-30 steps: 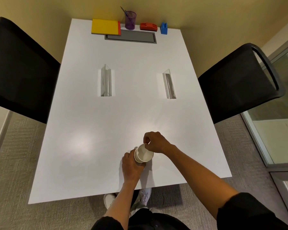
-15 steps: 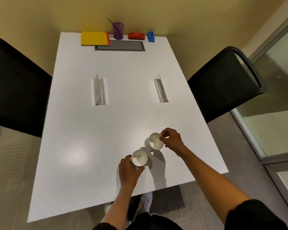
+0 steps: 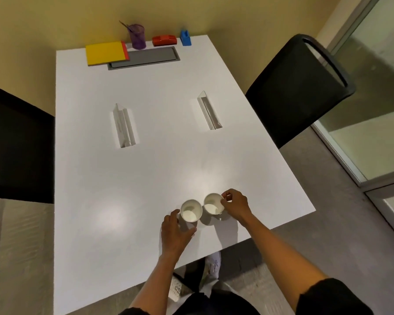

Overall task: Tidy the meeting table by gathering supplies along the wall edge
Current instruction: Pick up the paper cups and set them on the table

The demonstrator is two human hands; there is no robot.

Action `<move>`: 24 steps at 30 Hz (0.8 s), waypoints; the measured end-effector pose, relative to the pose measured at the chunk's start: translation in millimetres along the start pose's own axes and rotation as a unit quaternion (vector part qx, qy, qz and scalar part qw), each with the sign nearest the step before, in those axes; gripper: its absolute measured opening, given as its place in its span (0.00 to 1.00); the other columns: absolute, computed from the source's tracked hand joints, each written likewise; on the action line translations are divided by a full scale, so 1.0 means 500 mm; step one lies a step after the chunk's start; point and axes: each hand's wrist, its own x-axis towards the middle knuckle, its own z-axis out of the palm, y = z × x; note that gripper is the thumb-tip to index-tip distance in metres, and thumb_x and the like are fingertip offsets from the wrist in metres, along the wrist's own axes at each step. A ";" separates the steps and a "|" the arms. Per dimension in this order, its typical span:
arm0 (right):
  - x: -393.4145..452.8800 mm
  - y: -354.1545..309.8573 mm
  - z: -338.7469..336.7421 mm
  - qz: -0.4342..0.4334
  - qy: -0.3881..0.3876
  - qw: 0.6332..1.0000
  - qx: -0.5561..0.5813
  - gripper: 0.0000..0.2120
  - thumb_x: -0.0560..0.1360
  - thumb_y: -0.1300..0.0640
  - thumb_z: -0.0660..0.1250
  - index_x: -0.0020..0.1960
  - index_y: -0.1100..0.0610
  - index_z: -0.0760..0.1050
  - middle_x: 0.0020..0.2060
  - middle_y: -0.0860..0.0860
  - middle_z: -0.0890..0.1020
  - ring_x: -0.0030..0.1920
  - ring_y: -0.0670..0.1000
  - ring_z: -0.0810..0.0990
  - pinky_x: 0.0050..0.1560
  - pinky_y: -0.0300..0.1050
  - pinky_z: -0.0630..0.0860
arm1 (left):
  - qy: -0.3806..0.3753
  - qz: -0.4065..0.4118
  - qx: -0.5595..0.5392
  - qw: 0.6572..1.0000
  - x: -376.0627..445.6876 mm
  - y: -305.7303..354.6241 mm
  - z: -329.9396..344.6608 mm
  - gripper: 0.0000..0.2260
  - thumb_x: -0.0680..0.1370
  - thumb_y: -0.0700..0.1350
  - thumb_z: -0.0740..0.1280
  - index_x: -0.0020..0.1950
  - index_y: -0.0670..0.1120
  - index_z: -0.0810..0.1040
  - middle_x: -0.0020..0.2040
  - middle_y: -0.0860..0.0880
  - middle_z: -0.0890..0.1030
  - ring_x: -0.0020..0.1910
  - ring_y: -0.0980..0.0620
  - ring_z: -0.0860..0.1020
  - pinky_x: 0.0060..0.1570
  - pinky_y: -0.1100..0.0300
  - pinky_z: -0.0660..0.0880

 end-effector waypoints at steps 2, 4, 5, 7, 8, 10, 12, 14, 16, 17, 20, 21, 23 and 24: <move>-0.004 0.002 -0.004 0.000 0.003 1.000 0.006 0.10 0.75 0.58 0.65 0.56 0.55 0.76 0.50 0.51 0.81 0.45 0.48 0.79 0.46 0.40 0.76 | -0.012 0.011 0.006 1.000 0.000 -0.003 -0.004 0.34 0.61 0.57 0.77 0.63 0.51 0.70 0.54 0.51 0.75 0.53 0.49 0.74 0.50 0.52 0.76; -0.014 0.006 -0.013 0.002 0.004 1.000 0.019 0.12 0.77 0.57 0.63 0.60 0.54 0.75 0.52 0.50 0.80 0.40 0.44 0.78 0.41 0.35 0.73 | -0.017 0.013 0.010 1.000 -0.002 -0.008 -0.010 0.36 0.63 0.56 0.77 0.66 0.50 0.69 0.58 0.49 0.75 0.56 0.48 0.74 0.54 0.51 0.76; -0.018 0.009 -0.018 0.005 0.002 0.999 0.033 0.13 0.77 0.57 0.62 0.62 0.54 0.74 0.53 0.50 0.78 0.39 0.42 0.77 0.38 0.33 0.72 | -0.020 0.010 0.013 1.000 -0.002 -0.010 -0.014 0.36 0.64 0.56 0.77 0.68 0.50 0.68 0.60 0.49 0.74 0.58 0.47 0.73 0.57 0.51 0.75; -0.024 0.022 -0.027 0.008 0.000 0.998 0.055 0.15 0.78 0.57 0.61 0.64 0.53 0.72 0.55 0.50 0.77 0.40 0.42 0.76 0.38 0.32 0.71 | -0.022 0.014 0.028 0.999 -0.003 -0.010 -0.025 0.37 0.65 0.56 0.77 0.70 0.48 0.67 0.61 0.47 0.74 0.60 0.47 0.72 0.59 0.51 0.73; -0.028 0.029 -0.030 0.006 -0.001 0.998 0.059 0.16 0.78 0.57 0.62 0.65 0.53 0.71 0.57 0.51 0.77 0.42 0.43 0.76 0.39 0.33 0.72 | -0.021 0.017 0.036 0.999 -0.002 -0.012 -0.031 0.36 0.66 0.56 0.76 0.71 0.48 0.67 0.62 0.47 0.73 0.61 0.46 0.72 0.60 0.51 0.72; -0.033 0.046 -0.029 0.004 -0.002 0.998 0.056 0.18 0.77 0.58 0.65 0.67 0.53 0.70 0.59 0.52 0.77 0.48 0.47 0.78 0.45 0.37 0.74 | -0.018 0.017 0.054 0.998 -0.002 -0.015 -0.044 0.34 0.70 0.54 0.74 0.72 0.48 0.66 0.65 0.45 0.72 0.63 0.45 0.71 0.61 0.51 0.71; -0.040 0.063 -0.020 0.008 -0.013 0.999 0.049 0.22 0.75 0.61 0.67 0.68 0.51 0.69 0.61 0.53 0.77 0.52 0.50 0.78 0.51 0.41 0.75 | -0.008 0.024 0.069 0.997 -0.004 -0.018 -0.057 0.31 0.73 0.52 0.72 0.73 0.47 0.65 0.69 0.45 0.70 0.66 0.44 0.69 0.63 0.50 0.69; -0.051 0.071 -0.003 0.006 -0.035 0.998 0.044 0.28 0.72 0.66 0.68 0.69 0.51 0.67 0.62 0.53 0.76 0.55 0.51 0.77 0.53 0.43 0.75 | 0.004 0.039 0.092 0.995 -0.005 -0.024 -0.069 0.29 0.76 0.50 0.68 0.74 0.46 0.63 0.72 0.44 0.68 0.70 0.43 0.66 0.67 0.48 0.66; -0.062 0.074 0.017 -0.013 -0.046 0.998 0.040 0.32 0.69 0.64 0.72 0.69 0.51 0.67 0.60 0.51 0.76 0.56 0.51 0.77 0.52 0.43 0.76 | 0.007 0.046 0.118 0.992 -0.002 -0.030 -0.081 0.28 0.78 0.50 0.65 0.76 0.46 0.60 0.75 0.43 0.63 0.74 0.43 0.61 0.71 0.48 0.61; -0.066 0.076 0.028 -0.025 -0.046 0.998 0.042 0.33 0.68 0.62 0.75 0.69 0.51 0.66 0.59 0.51 0.76 0.55 0.51 0.76 0.50 0.41 0.75 | 0.008 0.048 0.130 0.990 0.000 -0.033 -0.086 0.28 0.79 0.50 0.64 0.76 0.46 0.59 0.76 0.44 0.61 0.75 0.44 0.59 0.72 0.48 0.60; -0.073 0.082 0.060 -0.040 -0.031 0.997 0.061 0.36 0.65 0.60 0.78 0.69 0.52 0.66 0.57 0.50 0.77 0.53 0.50 0.76 0.43 0.33 0.71 | 0.010 0.066 0.176 0.982 0.004 -0.046 -0.102 0.29 0.79 0.51 0.62 0.77 0.46 0.57 0.77 0.43 0.58 0.77 0.43 0.56 0.73 0.45 0.58; -0.075 0.084 0.070 -0.045 -0.021 0.996 0.067 0.37 0.65 0.60 0.79 0.69 0.53 0.66 0.57 0.50 0.77 0.54 0.50 0.76 0.43 0.31 0.70 | 0.008 0.075 0.193 0.978 0.004 -0.051 -0.107 0.29 0.79 0.51 0.62 0.77 0.46 0.57 0.78 0.43 0.57 0.77 0.42 0.55 0.73 0.44 0.57; -0.078 0.083 0.084 -0.056 0.001 0.995 0.082 0.37 0.65 0.59 0.79 0.69 0.53 0.67 0.56 0.48 0.76 0.53 0.49 0.75 0.43 0.30 0.69 | -0.001 0.085 0.219 0.972 0.004 -0.055 -0.115 0.29 0.80 0.53 0.60 0.78 0.46 0.55 0.79 0.44 0.54 0.78 0.43 0.52 0.73 0.43 0.55; -0.081 0.080 0.089 -0.059 0.010 0.994 0.091 0.36 0.65 0.60 0.79 0.69 0.53 0.67 0.56 0.48 0.76 0.53 0.49 0.75 0.43 0.30 0.69 | -0.008 0.085 0.227 0.970 0.005 -0.056 -0.118 0.29 0.80 0.53 0.59 0.78 0.47 0.53 0.79 0.44 0.52 0.78 0.44 0.50 0.74 0.43 0.53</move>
